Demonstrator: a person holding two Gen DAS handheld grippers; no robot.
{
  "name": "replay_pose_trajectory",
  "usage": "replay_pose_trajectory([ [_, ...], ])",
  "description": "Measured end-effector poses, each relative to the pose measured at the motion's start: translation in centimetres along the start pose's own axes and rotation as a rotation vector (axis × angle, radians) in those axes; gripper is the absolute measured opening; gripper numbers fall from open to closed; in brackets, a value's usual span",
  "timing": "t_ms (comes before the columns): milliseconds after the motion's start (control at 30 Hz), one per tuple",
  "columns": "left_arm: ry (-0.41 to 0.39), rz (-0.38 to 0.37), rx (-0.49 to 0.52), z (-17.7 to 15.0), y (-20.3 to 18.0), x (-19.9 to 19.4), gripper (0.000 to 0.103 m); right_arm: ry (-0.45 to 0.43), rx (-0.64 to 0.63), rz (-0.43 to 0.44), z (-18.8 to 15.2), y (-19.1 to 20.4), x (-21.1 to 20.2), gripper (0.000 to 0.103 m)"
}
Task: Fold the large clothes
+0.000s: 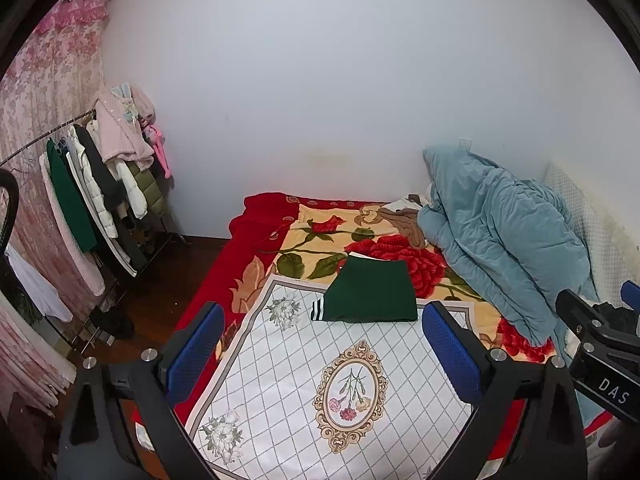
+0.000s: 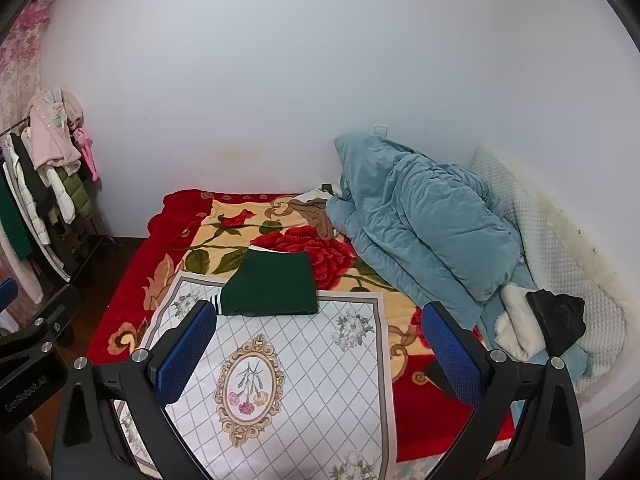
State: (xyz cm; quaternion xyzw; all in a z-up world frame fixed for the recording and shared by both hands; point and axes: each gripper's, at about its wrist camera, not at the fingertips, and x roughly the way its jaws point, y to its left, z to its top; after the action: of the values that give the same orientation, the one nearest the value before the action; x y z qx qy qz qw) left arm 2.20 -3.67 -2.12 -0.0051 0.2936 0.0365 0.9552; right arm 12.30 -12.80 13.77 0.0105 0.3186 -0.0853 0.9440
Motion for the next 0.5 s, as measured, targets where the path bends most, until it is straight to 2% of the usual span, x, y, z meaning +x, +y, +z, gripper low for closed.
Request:
replay_pose_trajectory([
  [500, -0.001, -0.003, -0.010, 0.07, -0.43, -0.62, 0.102, -0.008, 0.005, -0.011, -0.22, -0.70, -0.36, 0.103],
])
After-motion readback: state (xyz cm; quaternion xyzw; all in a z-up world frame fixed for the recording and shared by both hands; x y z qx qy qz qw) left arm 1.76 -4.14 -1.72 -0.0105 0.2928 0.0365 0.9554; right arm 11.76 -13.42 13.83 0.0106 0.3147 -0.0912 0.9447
